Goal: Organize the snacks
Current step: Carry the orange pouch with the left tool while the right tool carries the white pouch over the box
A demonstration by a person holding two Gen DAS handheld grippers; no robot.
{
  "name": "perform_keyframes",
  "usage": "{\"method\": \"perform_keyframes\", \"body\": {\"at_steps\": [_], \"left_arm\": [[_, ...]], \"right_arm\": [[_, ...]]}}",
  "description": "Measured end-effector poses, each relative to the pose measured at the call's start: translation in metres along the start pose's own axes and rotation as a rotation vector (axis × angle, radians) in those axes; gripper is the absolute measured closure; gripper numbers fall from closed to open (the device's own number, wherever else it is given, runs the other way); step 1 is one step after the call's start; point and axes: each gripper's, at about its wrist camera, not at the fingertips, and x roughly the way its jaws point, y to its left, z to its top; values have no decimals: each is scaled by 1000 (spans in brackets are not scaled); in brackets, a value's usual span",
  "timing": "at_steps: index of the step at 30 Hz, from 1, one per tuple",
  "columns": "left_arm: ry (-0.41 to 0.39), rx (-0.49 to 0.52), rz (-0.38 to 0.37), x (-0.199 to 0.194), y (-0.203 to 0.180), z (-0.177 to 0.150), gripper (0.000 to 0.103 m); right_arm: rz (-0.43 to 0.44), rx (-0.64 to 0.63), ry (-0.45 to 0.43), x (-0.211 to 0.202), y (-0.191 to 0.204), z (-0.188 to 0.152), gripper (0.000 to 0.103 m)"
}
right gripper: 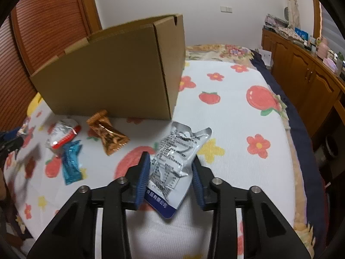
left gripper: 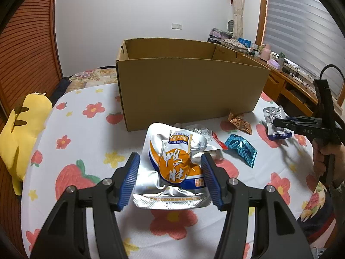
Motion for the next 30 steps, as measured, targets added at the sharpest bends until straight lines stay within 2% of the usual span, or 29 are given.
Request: {"method": "perform_keyframes", "body": {"at_steps": [4, 16, 21, 30], "left_arm": [[-9, 1, -3, -3, -2, 1, 46], [-54, 13, -7, -13, -8, 18, 46], [-85, 31, -6, -17, -11, 35, 46], [-158, 52, -1, -21, -12, 86, 46]], "right_arm": [[-17, -47, -7, -3, 11, -1, 70], [46, -62, -94, -39, 30, 8, 70], [67, -86, -144, -59, 42, 21, 70], [89, -143, -223, -78, 68, 60, 70]]}}
